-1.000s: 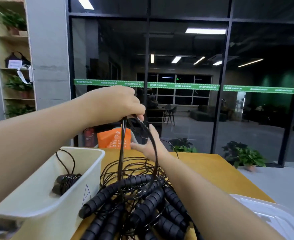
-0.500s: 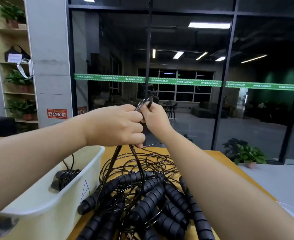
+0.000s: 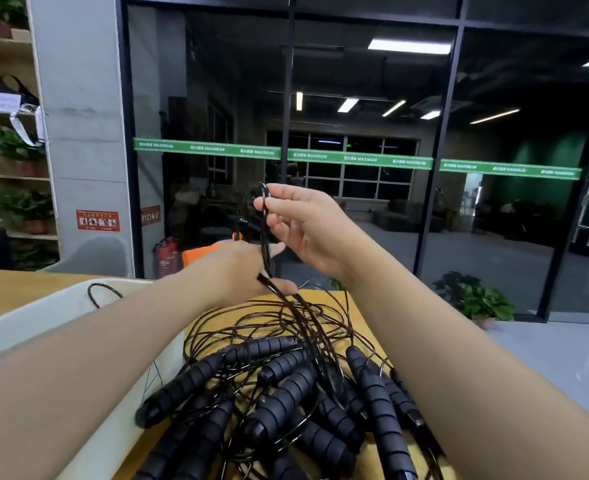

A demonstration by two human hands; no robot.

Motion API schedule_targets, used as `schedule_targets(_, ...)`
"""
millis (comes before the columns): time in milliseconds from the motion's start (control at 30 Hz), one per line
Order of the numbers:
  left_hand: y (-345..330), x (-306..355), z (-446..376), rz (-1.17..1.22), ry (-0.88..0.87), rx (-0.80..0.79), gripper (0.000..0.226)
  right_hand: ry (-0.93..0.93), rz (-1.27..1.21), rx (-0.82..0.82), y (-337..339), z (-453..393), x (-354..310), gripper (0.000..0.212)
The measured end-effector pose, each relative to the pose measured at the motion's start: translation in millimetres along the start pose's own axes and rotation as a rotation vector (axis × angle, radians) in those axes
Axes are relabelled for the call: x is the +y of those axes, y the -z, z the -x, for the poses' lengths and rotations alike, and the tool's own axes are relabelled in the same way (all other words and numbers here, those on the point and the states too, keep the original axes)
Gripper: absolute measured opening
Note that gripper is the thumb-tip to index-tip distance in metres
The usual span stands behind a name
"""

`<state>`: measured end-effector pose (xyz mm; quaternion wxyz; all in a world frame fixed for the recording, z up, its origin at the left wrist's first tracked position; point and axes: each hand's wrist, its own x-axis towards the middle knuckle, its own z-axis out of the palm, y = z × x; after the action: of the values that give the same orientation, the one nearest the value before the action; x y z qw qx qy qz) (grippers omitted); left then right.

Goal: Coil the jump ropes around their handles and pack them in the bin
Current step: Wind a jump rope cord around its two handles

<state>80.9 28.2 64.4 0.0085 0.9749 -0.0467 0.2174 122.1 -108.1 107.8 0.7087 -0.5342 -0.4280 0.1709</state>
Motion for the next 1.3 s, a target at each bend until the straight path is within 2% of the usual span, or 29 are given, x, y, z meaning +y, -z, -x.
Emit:
schedule_targets(67,-8,9,-5,0.217,-0.120,0.095,0.052,-0.046,-0.147,-0.071,-7,5,-2,0.040)
schedule_targets(100,-11,9,-8,0.292,-0.103,0.135,0.038,-0.065,-0.214,-0.092,-9,7,-3,0.042)
schedule_targets(167,-11,9,-9,0.225,-0.030,0.148,0.016,-0.072,-0.270,-0.113,-7,12,-5,0.043)
schedule_targets(200,-11,5,-10,0.158,-0.087,0.142,0.015,-0.066,-0.239,-0.101,-3,13,-6,0.041)
schedule_targets(267,-8,-2,-13,0.019,-0.263,0.238,0.023,-0.040,0.004,-0.014,12,13,-5,0.035)
schedule_targets(333,1,-14,-15,-0.283,-0.428,0.411,0.027,-0.013,0.484,0.097,34,11,2,0.041)
schedule_targets(367,5,-17,-15,-0.378,-0.474,0.448,0.032,-0.008,0.758,0.110,46,11,9,0.049)
schedule_targets(433,18,-15,-18,-0.434,-0.558,0.535,0.046,-0.061,1.130,0.024,67,10,30,0.069)
schedule_targets(467,24,-14,-20,-0.437,-0.609,0.591,0.053,-0.120,1.205,-0.021,75,11,41,0.080)
schedule_targets(533,30,-14,-23,-0.415,-0.661,0.714,0.064,-0.195,1.225,-0.040,82,11,62,0.095)
schedule_targets(600,34,-16,-21,-0.345,-0.655,0.750,0.064,-0.192,1.193,0.038,84,8,77,0.097)
schedule_targets(700,37,-19,-15,-0.298,-0.636,0.740,0.046,-0.195,1.251,0.103,87,0,90,0.076)
schedule_targets(867,35,-15,-7,-0.245,-0.648,0.704,0.054,-0.223,1.281,0.130,92,-9,100,0.055)
schedule_targets(1033,41,-10,2,-0.150,-0.642,0.669,0.035,-0.277,1.276,0.106,110,-10,104,0.019)
schedule_targets(1100,47,-7,4,-0.139,-0.648,0.678,0.031,-0.315,1.247,0.117,119,-5,108,0.027)
schedule_targets(1133,49,-5,5,-0.144,-0.658,0.680,0.030,-0.353,1.221,0.095,121,-2,108,0.042)
schedule_targets(1200,52,-3,4,-0.179,-0.686,0.690,0.031,-0.447,1.146,-0.022,121,4,113,0.067)
schedule_targets(1300,54,-6,1,-0.233,-0.696,0.713,0.033,-0.599,1.186,-0.248,117,10,124,0.071)
